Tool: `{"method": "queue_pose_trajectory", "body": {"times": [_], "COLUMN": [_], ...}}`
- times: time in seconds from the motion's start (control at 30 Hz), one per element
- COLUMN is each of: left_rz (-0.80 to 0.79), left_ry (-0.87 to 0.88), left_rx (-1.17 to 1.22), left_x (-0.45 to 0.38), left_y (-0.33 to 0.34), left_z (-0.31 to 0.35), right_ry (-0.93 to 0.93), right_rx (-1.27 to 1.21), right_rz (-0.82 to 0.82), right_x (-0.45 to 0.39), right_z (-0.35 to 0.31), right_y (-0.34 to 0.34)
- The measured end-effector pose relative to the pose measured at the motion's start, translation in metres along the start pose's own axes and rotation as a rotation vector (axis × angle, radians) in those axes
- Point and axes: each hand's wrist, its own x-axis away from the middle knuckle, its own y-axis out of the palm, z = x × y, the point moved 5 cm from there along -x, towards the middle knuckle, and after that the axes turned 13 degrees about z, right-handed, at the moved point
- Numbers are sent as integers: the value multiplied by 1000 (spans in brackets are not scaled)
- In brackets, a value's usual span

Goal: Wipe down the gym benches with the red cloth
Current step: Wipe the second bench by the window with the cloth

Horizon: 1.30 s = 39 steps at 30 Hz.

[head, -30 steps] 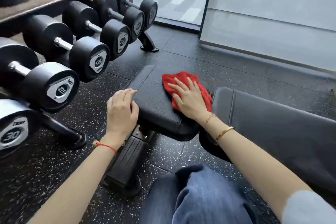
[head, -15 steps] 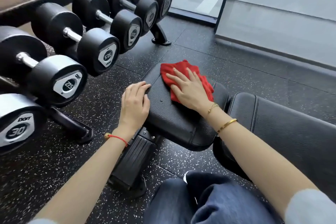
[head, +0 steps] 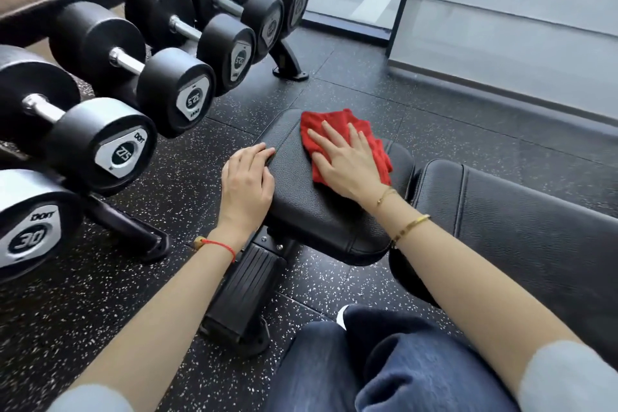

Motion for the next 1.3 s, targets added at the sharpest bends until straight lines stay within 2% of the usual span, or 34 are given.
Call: {"method": "queue_pose_trajectory", "body": {"times": [0.1,0.2,0.27,0.37,0.43,0.5,0.67,0.73,0.83,0.97,1.03,1.13,1.3], "left_rz": [-3,-6,-9,-23,-27,-28,-33,-51,-73,-18,5,32,55], "left_ry": [-1,1,-3,-2,0,4,10,11,2,11,-4,-34,-11], "left_rx": [-5,-2,5,4,4,5,-11,-22,-21,15,42,58,35], "left_x": [0,0,1,1,0,1,1,0,0,1,1,-3,-5], "left_y": [1,1,0,0,-1,-1,-2,-1,-2,-10,-11,-8,2], "left_z": [-1,-1,-1,0,1,2,3,4,6,17,23,29,31], "right_ry": [-195,-321,-268,-93,19,44,-261,-304,-174,80,121,33,-268], "right_rx": [-36,-47,-45,-12,33,53,2,-11,-42,37,60,66,-32], "right_rz": [8,-7,6,53,63,49,-4,-31,11,49,34,27,7], "right_x": [38,76,82,62,42,35,96,115,106,52,26,14,63], "right_z": [-26,-14,11,46,55,49,18,23,46,69,63,37,23], "right_y": [0,-9,-15,-17,-16,-14,-19,-23,-26,-18,-13,-7,-18]}}
